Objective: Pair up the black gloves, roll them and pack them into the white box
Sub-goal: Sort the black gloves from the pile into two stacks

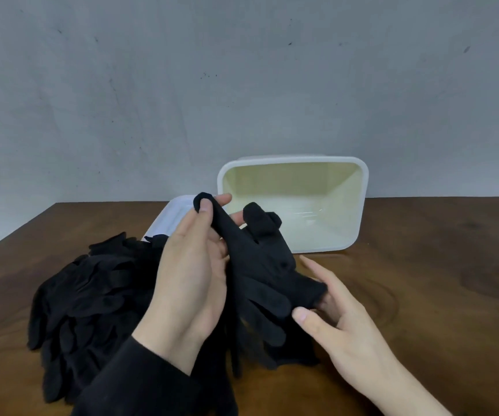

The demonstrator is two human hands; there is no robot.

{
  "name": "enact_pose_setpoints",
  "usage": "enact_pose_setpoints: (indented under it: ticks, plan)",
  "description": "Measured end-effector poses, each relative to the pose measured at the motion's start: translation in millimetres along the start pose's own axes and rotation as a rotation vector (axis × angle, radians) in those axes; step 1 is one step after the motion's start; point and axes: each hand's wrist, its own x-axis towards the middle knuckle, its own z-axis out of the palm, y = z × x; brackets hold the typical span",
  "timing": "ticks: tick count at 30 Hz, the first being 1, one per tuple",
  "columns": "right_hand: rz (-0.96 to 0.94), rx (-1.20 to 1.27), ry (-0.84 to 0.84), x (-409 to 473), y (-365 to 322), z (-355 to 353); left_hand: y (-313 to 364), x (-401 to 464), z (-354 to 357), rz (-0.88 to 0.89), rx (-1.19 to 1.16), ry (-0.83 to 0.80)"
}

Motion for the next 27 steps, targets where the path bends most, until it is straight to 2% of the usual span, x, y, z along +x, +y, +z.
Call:
enact_pose_setpoints:
  ticks: [3, 7, 8, 11, 15, 18, 21, 25, 27]
  plan:
    - [0.013, 0.022, 0.052, 2.6, -3.8, 5.6, -9.4, -1.0, 1.8, 0.055, 0.082, 0.02]
    - [0.046, 0.263, 0.062, 2.9, -6.5, 13.7, -22.4, -0.3, -16.0, 0.381, 0.746, 0.101]
    - [0.042, 0.316, 0.061, 2.2, -6.5, 14.5, -23.8, 0.1, -21.5, 0.424, 0.835, 0.108]
    - [0.026, 0.522, 0.174, 1.6, -9.6, 11.0, -23.5, 3.3, -39.9, 0.381, 1.037, 0.079]
    - [-0.006, 0.619, 0.376, 1.8, -19.0, -11.0, -26.7, 4.0, -65.5, 0.153, 1.34, -0.079]
    - [0.006, 0.494, 0.467, 0.8, -32.2, -41.7, -31.8, -3.2, -71.3, 0.129, 1.701, -0.233]
    - [0.06, 0.069, 0.497, -1.0, -52.7, -79.1, -35.5, -13.1, -68.1, 0.125, 1.784, -0.393]
    - [0.12, -0.201, 0.369, -2.8, -68.4, -111.8, -46.2, -21.4, -68.5, 0.183, 1.971, -0.465]
    - [0.187, -0.322, 0.307, -1.3, -69.8, -121.6, -50.6, -22.4, -69.8, 0.217, 1.969, -0.466]
